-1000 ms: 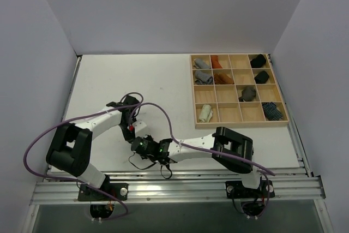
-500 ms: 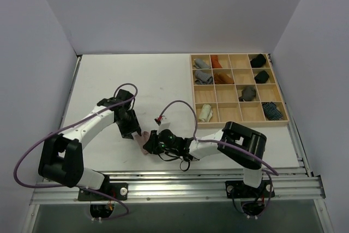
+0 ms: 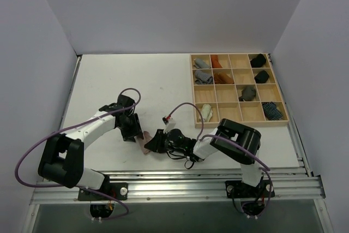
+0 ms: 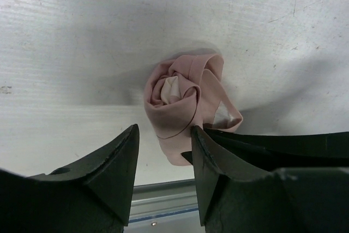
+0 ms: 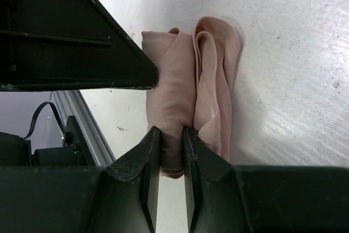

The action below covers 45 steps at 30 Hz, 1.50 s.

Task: Roll the underwear

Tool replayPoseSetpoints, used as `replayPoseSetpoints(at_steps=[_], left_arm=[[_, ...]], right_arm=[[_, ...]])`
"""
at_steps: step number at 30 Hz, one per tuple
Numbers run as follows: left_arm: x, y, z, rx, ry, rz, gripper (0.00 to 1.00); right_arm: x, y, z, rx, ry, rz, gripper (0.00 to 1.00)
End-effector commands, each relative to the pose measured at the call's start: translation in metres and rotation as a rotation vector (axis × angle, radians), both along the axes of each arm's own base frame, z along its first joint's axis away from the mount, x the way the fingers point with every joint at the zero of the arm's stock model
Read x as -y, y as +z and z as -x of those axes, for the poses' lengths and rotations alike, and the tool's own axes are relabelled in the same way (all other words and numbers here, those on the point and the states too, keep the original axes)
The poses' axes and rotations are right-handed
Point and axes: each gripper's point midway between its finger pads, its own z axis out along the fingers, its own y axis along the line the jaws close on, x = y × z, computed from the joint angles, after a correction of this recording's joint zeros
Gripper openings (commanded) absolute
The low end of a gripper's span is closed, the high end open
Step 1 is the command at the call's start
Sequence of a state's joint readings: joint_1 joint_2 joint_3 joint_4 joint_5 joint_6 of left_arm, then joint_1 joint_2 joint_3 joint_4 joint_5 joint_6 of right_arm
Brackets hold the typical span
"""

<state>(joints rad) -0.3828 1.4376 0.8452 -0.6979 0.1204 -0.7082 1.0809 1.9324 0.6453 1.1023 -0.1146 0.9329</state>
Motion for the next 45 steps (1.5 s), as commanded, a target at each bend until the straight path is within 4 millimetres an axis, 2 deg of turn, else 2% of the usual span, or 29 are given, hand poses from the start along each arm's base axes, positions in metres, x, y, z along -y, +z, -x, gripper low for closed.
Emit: replayPoseSetpoints(at_steps=[1,7,10,12,13,14,15,16,17,19,20,22,24,27,35,45], left_arm=[[0.012,0.008,-0.018,0.112,-0.039,0.044,0.51],[0.013,-0.017,-0.014,0.092,-0.067,0.002,0.52],[0.011,-0.026,-0.007,0.073,-0.074,-0.024,0.44],[0.008,-0.028,-0.003,0.058,-0.075,-0.033,0.29],[0.006,-0.029,-0.001,0.054,-0.077,-0.049,0.24],[0.003,-0.029,0.002,0.034,-0.075,-0.062,0.2],[0.001,-0.03,0.004,0.022,-0.078,-0.076,0.13],[-0.002,-0.031,0.005,0.01,-0.074,-0.098,0.11],[-0.004,-0.03,0.007,-0.007,-0.077,-0.109,0.09],[-0.003,-0.033,0.012,-0.035,-0.082,-0.129,0.06],[-0.003,-0.034,0.014,-0.048,-0.087,-0.134,0.06],[-0.002,-0.036,0.016,-0.066,-0.087,-0.15,0.05],[-0.001,-0.038,0.017,-0.082,-0.096,-0.162,0.04],[0.0,-0.039,0.022,-0.115,-0.107,-0.178,0.04],[0.002,-0.026,0.014,-0.11,-0.102,-0.219,0.03],[0.007,-0.024,0.015,-0.13,-0.098,-0.254,0.03]], right_arm=[[0.083,-0.118,0.047,-0.214,0.031,0.432,0.0],[0.08,-0.12,0.05,-0.233,0.04,0.423,0.0],[0.08,-0.118,0.05,-0.239,0.042,0.422,0.0],[0.078,-0.108,0.046,-0.219,0.029,0.419,0.03],[0.084,-0.107,0.044,-0.221,0.014,0.459,0.06],[0.078,-0.09,0.038,-0.189,0.007,0.442,0.13],[0.085,-0.086,0.036,-0.17,-0.001,0.487,0.18],[0.083,-0.077,0.032,-0.152,-0.003,0.49,0.23],[0.07,-0.054,0.023,-0.112,-0.005,0.453,0.32],[0.07,-0.041,0.017,-0.076,0.007,0.487,0.36],[0.057,-0.02,0.008,-0.04,0.005,0.458,0.39],[0.054,-0.008,0.003,-0.013,0.018,0.475,0.43],[0.042,0.012,-0.005,0.018,0.023,0.447,0.5],[0.033,0.027,-0.01,0.044,0.032,0.421,0.53],[0.022,0.027,-0.005,0.049,0.087,0.389,0.63],[-0.004,0.024,-0.004,0.054,0.134,0.34,0.65]])
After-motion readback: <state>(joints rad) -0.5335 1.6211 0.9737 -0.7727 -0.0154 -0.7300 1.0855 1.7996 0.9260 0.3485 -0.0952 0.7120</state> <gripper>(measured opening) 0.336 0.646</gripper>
